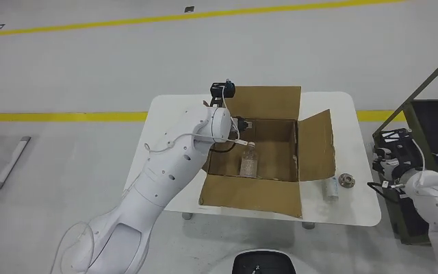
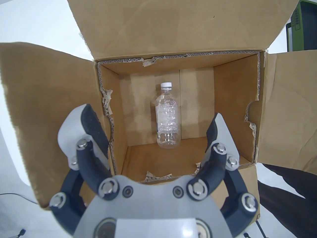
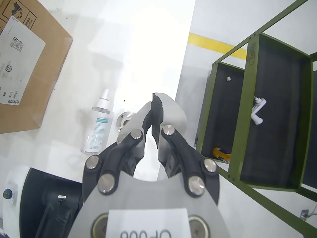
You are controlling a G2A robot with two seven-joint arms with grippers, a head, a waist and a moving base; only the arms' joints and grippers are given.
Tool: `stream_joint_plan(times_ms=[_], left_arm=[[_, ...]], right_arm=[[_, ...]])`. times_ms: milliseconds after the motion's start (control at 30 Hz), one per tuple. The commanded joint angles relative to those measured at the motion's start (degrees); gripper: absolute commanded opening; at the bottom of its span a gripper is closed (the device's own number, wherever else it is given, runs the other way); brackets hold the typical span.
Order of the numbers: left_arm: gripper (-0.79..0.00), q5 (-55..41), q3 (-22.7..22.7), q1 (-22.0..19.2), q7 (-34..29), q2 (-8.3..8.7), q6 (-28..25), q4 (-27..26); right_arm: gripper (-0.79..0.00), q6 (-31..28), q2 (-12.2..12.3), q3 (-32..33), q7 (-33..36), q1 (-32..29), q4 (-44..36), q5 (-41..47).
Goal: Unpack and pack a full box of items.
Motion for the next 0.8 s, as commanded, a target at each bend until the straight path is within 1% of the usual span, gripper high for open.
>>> stream_joint_plan(times_ms=[0, 100, 233, 300, 433, 567, 667, 767], left_arm=[[0.000, 0.3, -0.3, 0.6, 1.6, 0.07, -0.4, 0.0], [0.000, 3.0, -1.6, 1.1, 3.7, 0.56, -0.8, -0.4], [0.000, 6.4, -6.0, 1.7, 5.5, 1.90, 0.6, -3.1], [0.000, 9.3, -8.0, 2.6, 4.8, 2.79, 1.2, -5.1], [0.000, 18.2, -10.8, 4.6, 2.2, 4.66, 1.3, -10.1], [0.000, 25.9, -14.3, 7.2, -1.1, 6.27, 1.8, -14.4], [0.000, 33.3, -15.7, 9.8, -1.3, 7.35, 0.1, -15.8], [0.000, 35.8, -17.5, 11.7, -2.4, 7.80, -0.4, -17.6]], right_arm=[[-0.785, 0.5, -0.1, -1.0, -0.2, -0.3, 0.1, 0.4], [-0.785, 3.7, -0.3, -2.2, 4.9, 0.8, 0.5, 4.7], [-0.785, 6.9, -0.2, -3.7, 14.7, 3.8, 0.4, 7.1], [-0.785, 7.8, 0.0, -4.6, 20.2, 5.7, 0.2, 7.0], [-0.785, 8.7, 0.1, -6.8, 27.0, 9.1, 0.9, 8.8], [-0.785, 8.4, 0.2, -9.8, 29.5, 11.1, 1.5, 7.5], [-0.785, 9.2, 0.1, -11.6, 28.4, 11.6, 3.7, 7.1], [-0.785, 9.2, 0.1, -13.4, 27.2, 12.1, 6.3, 6.1]])
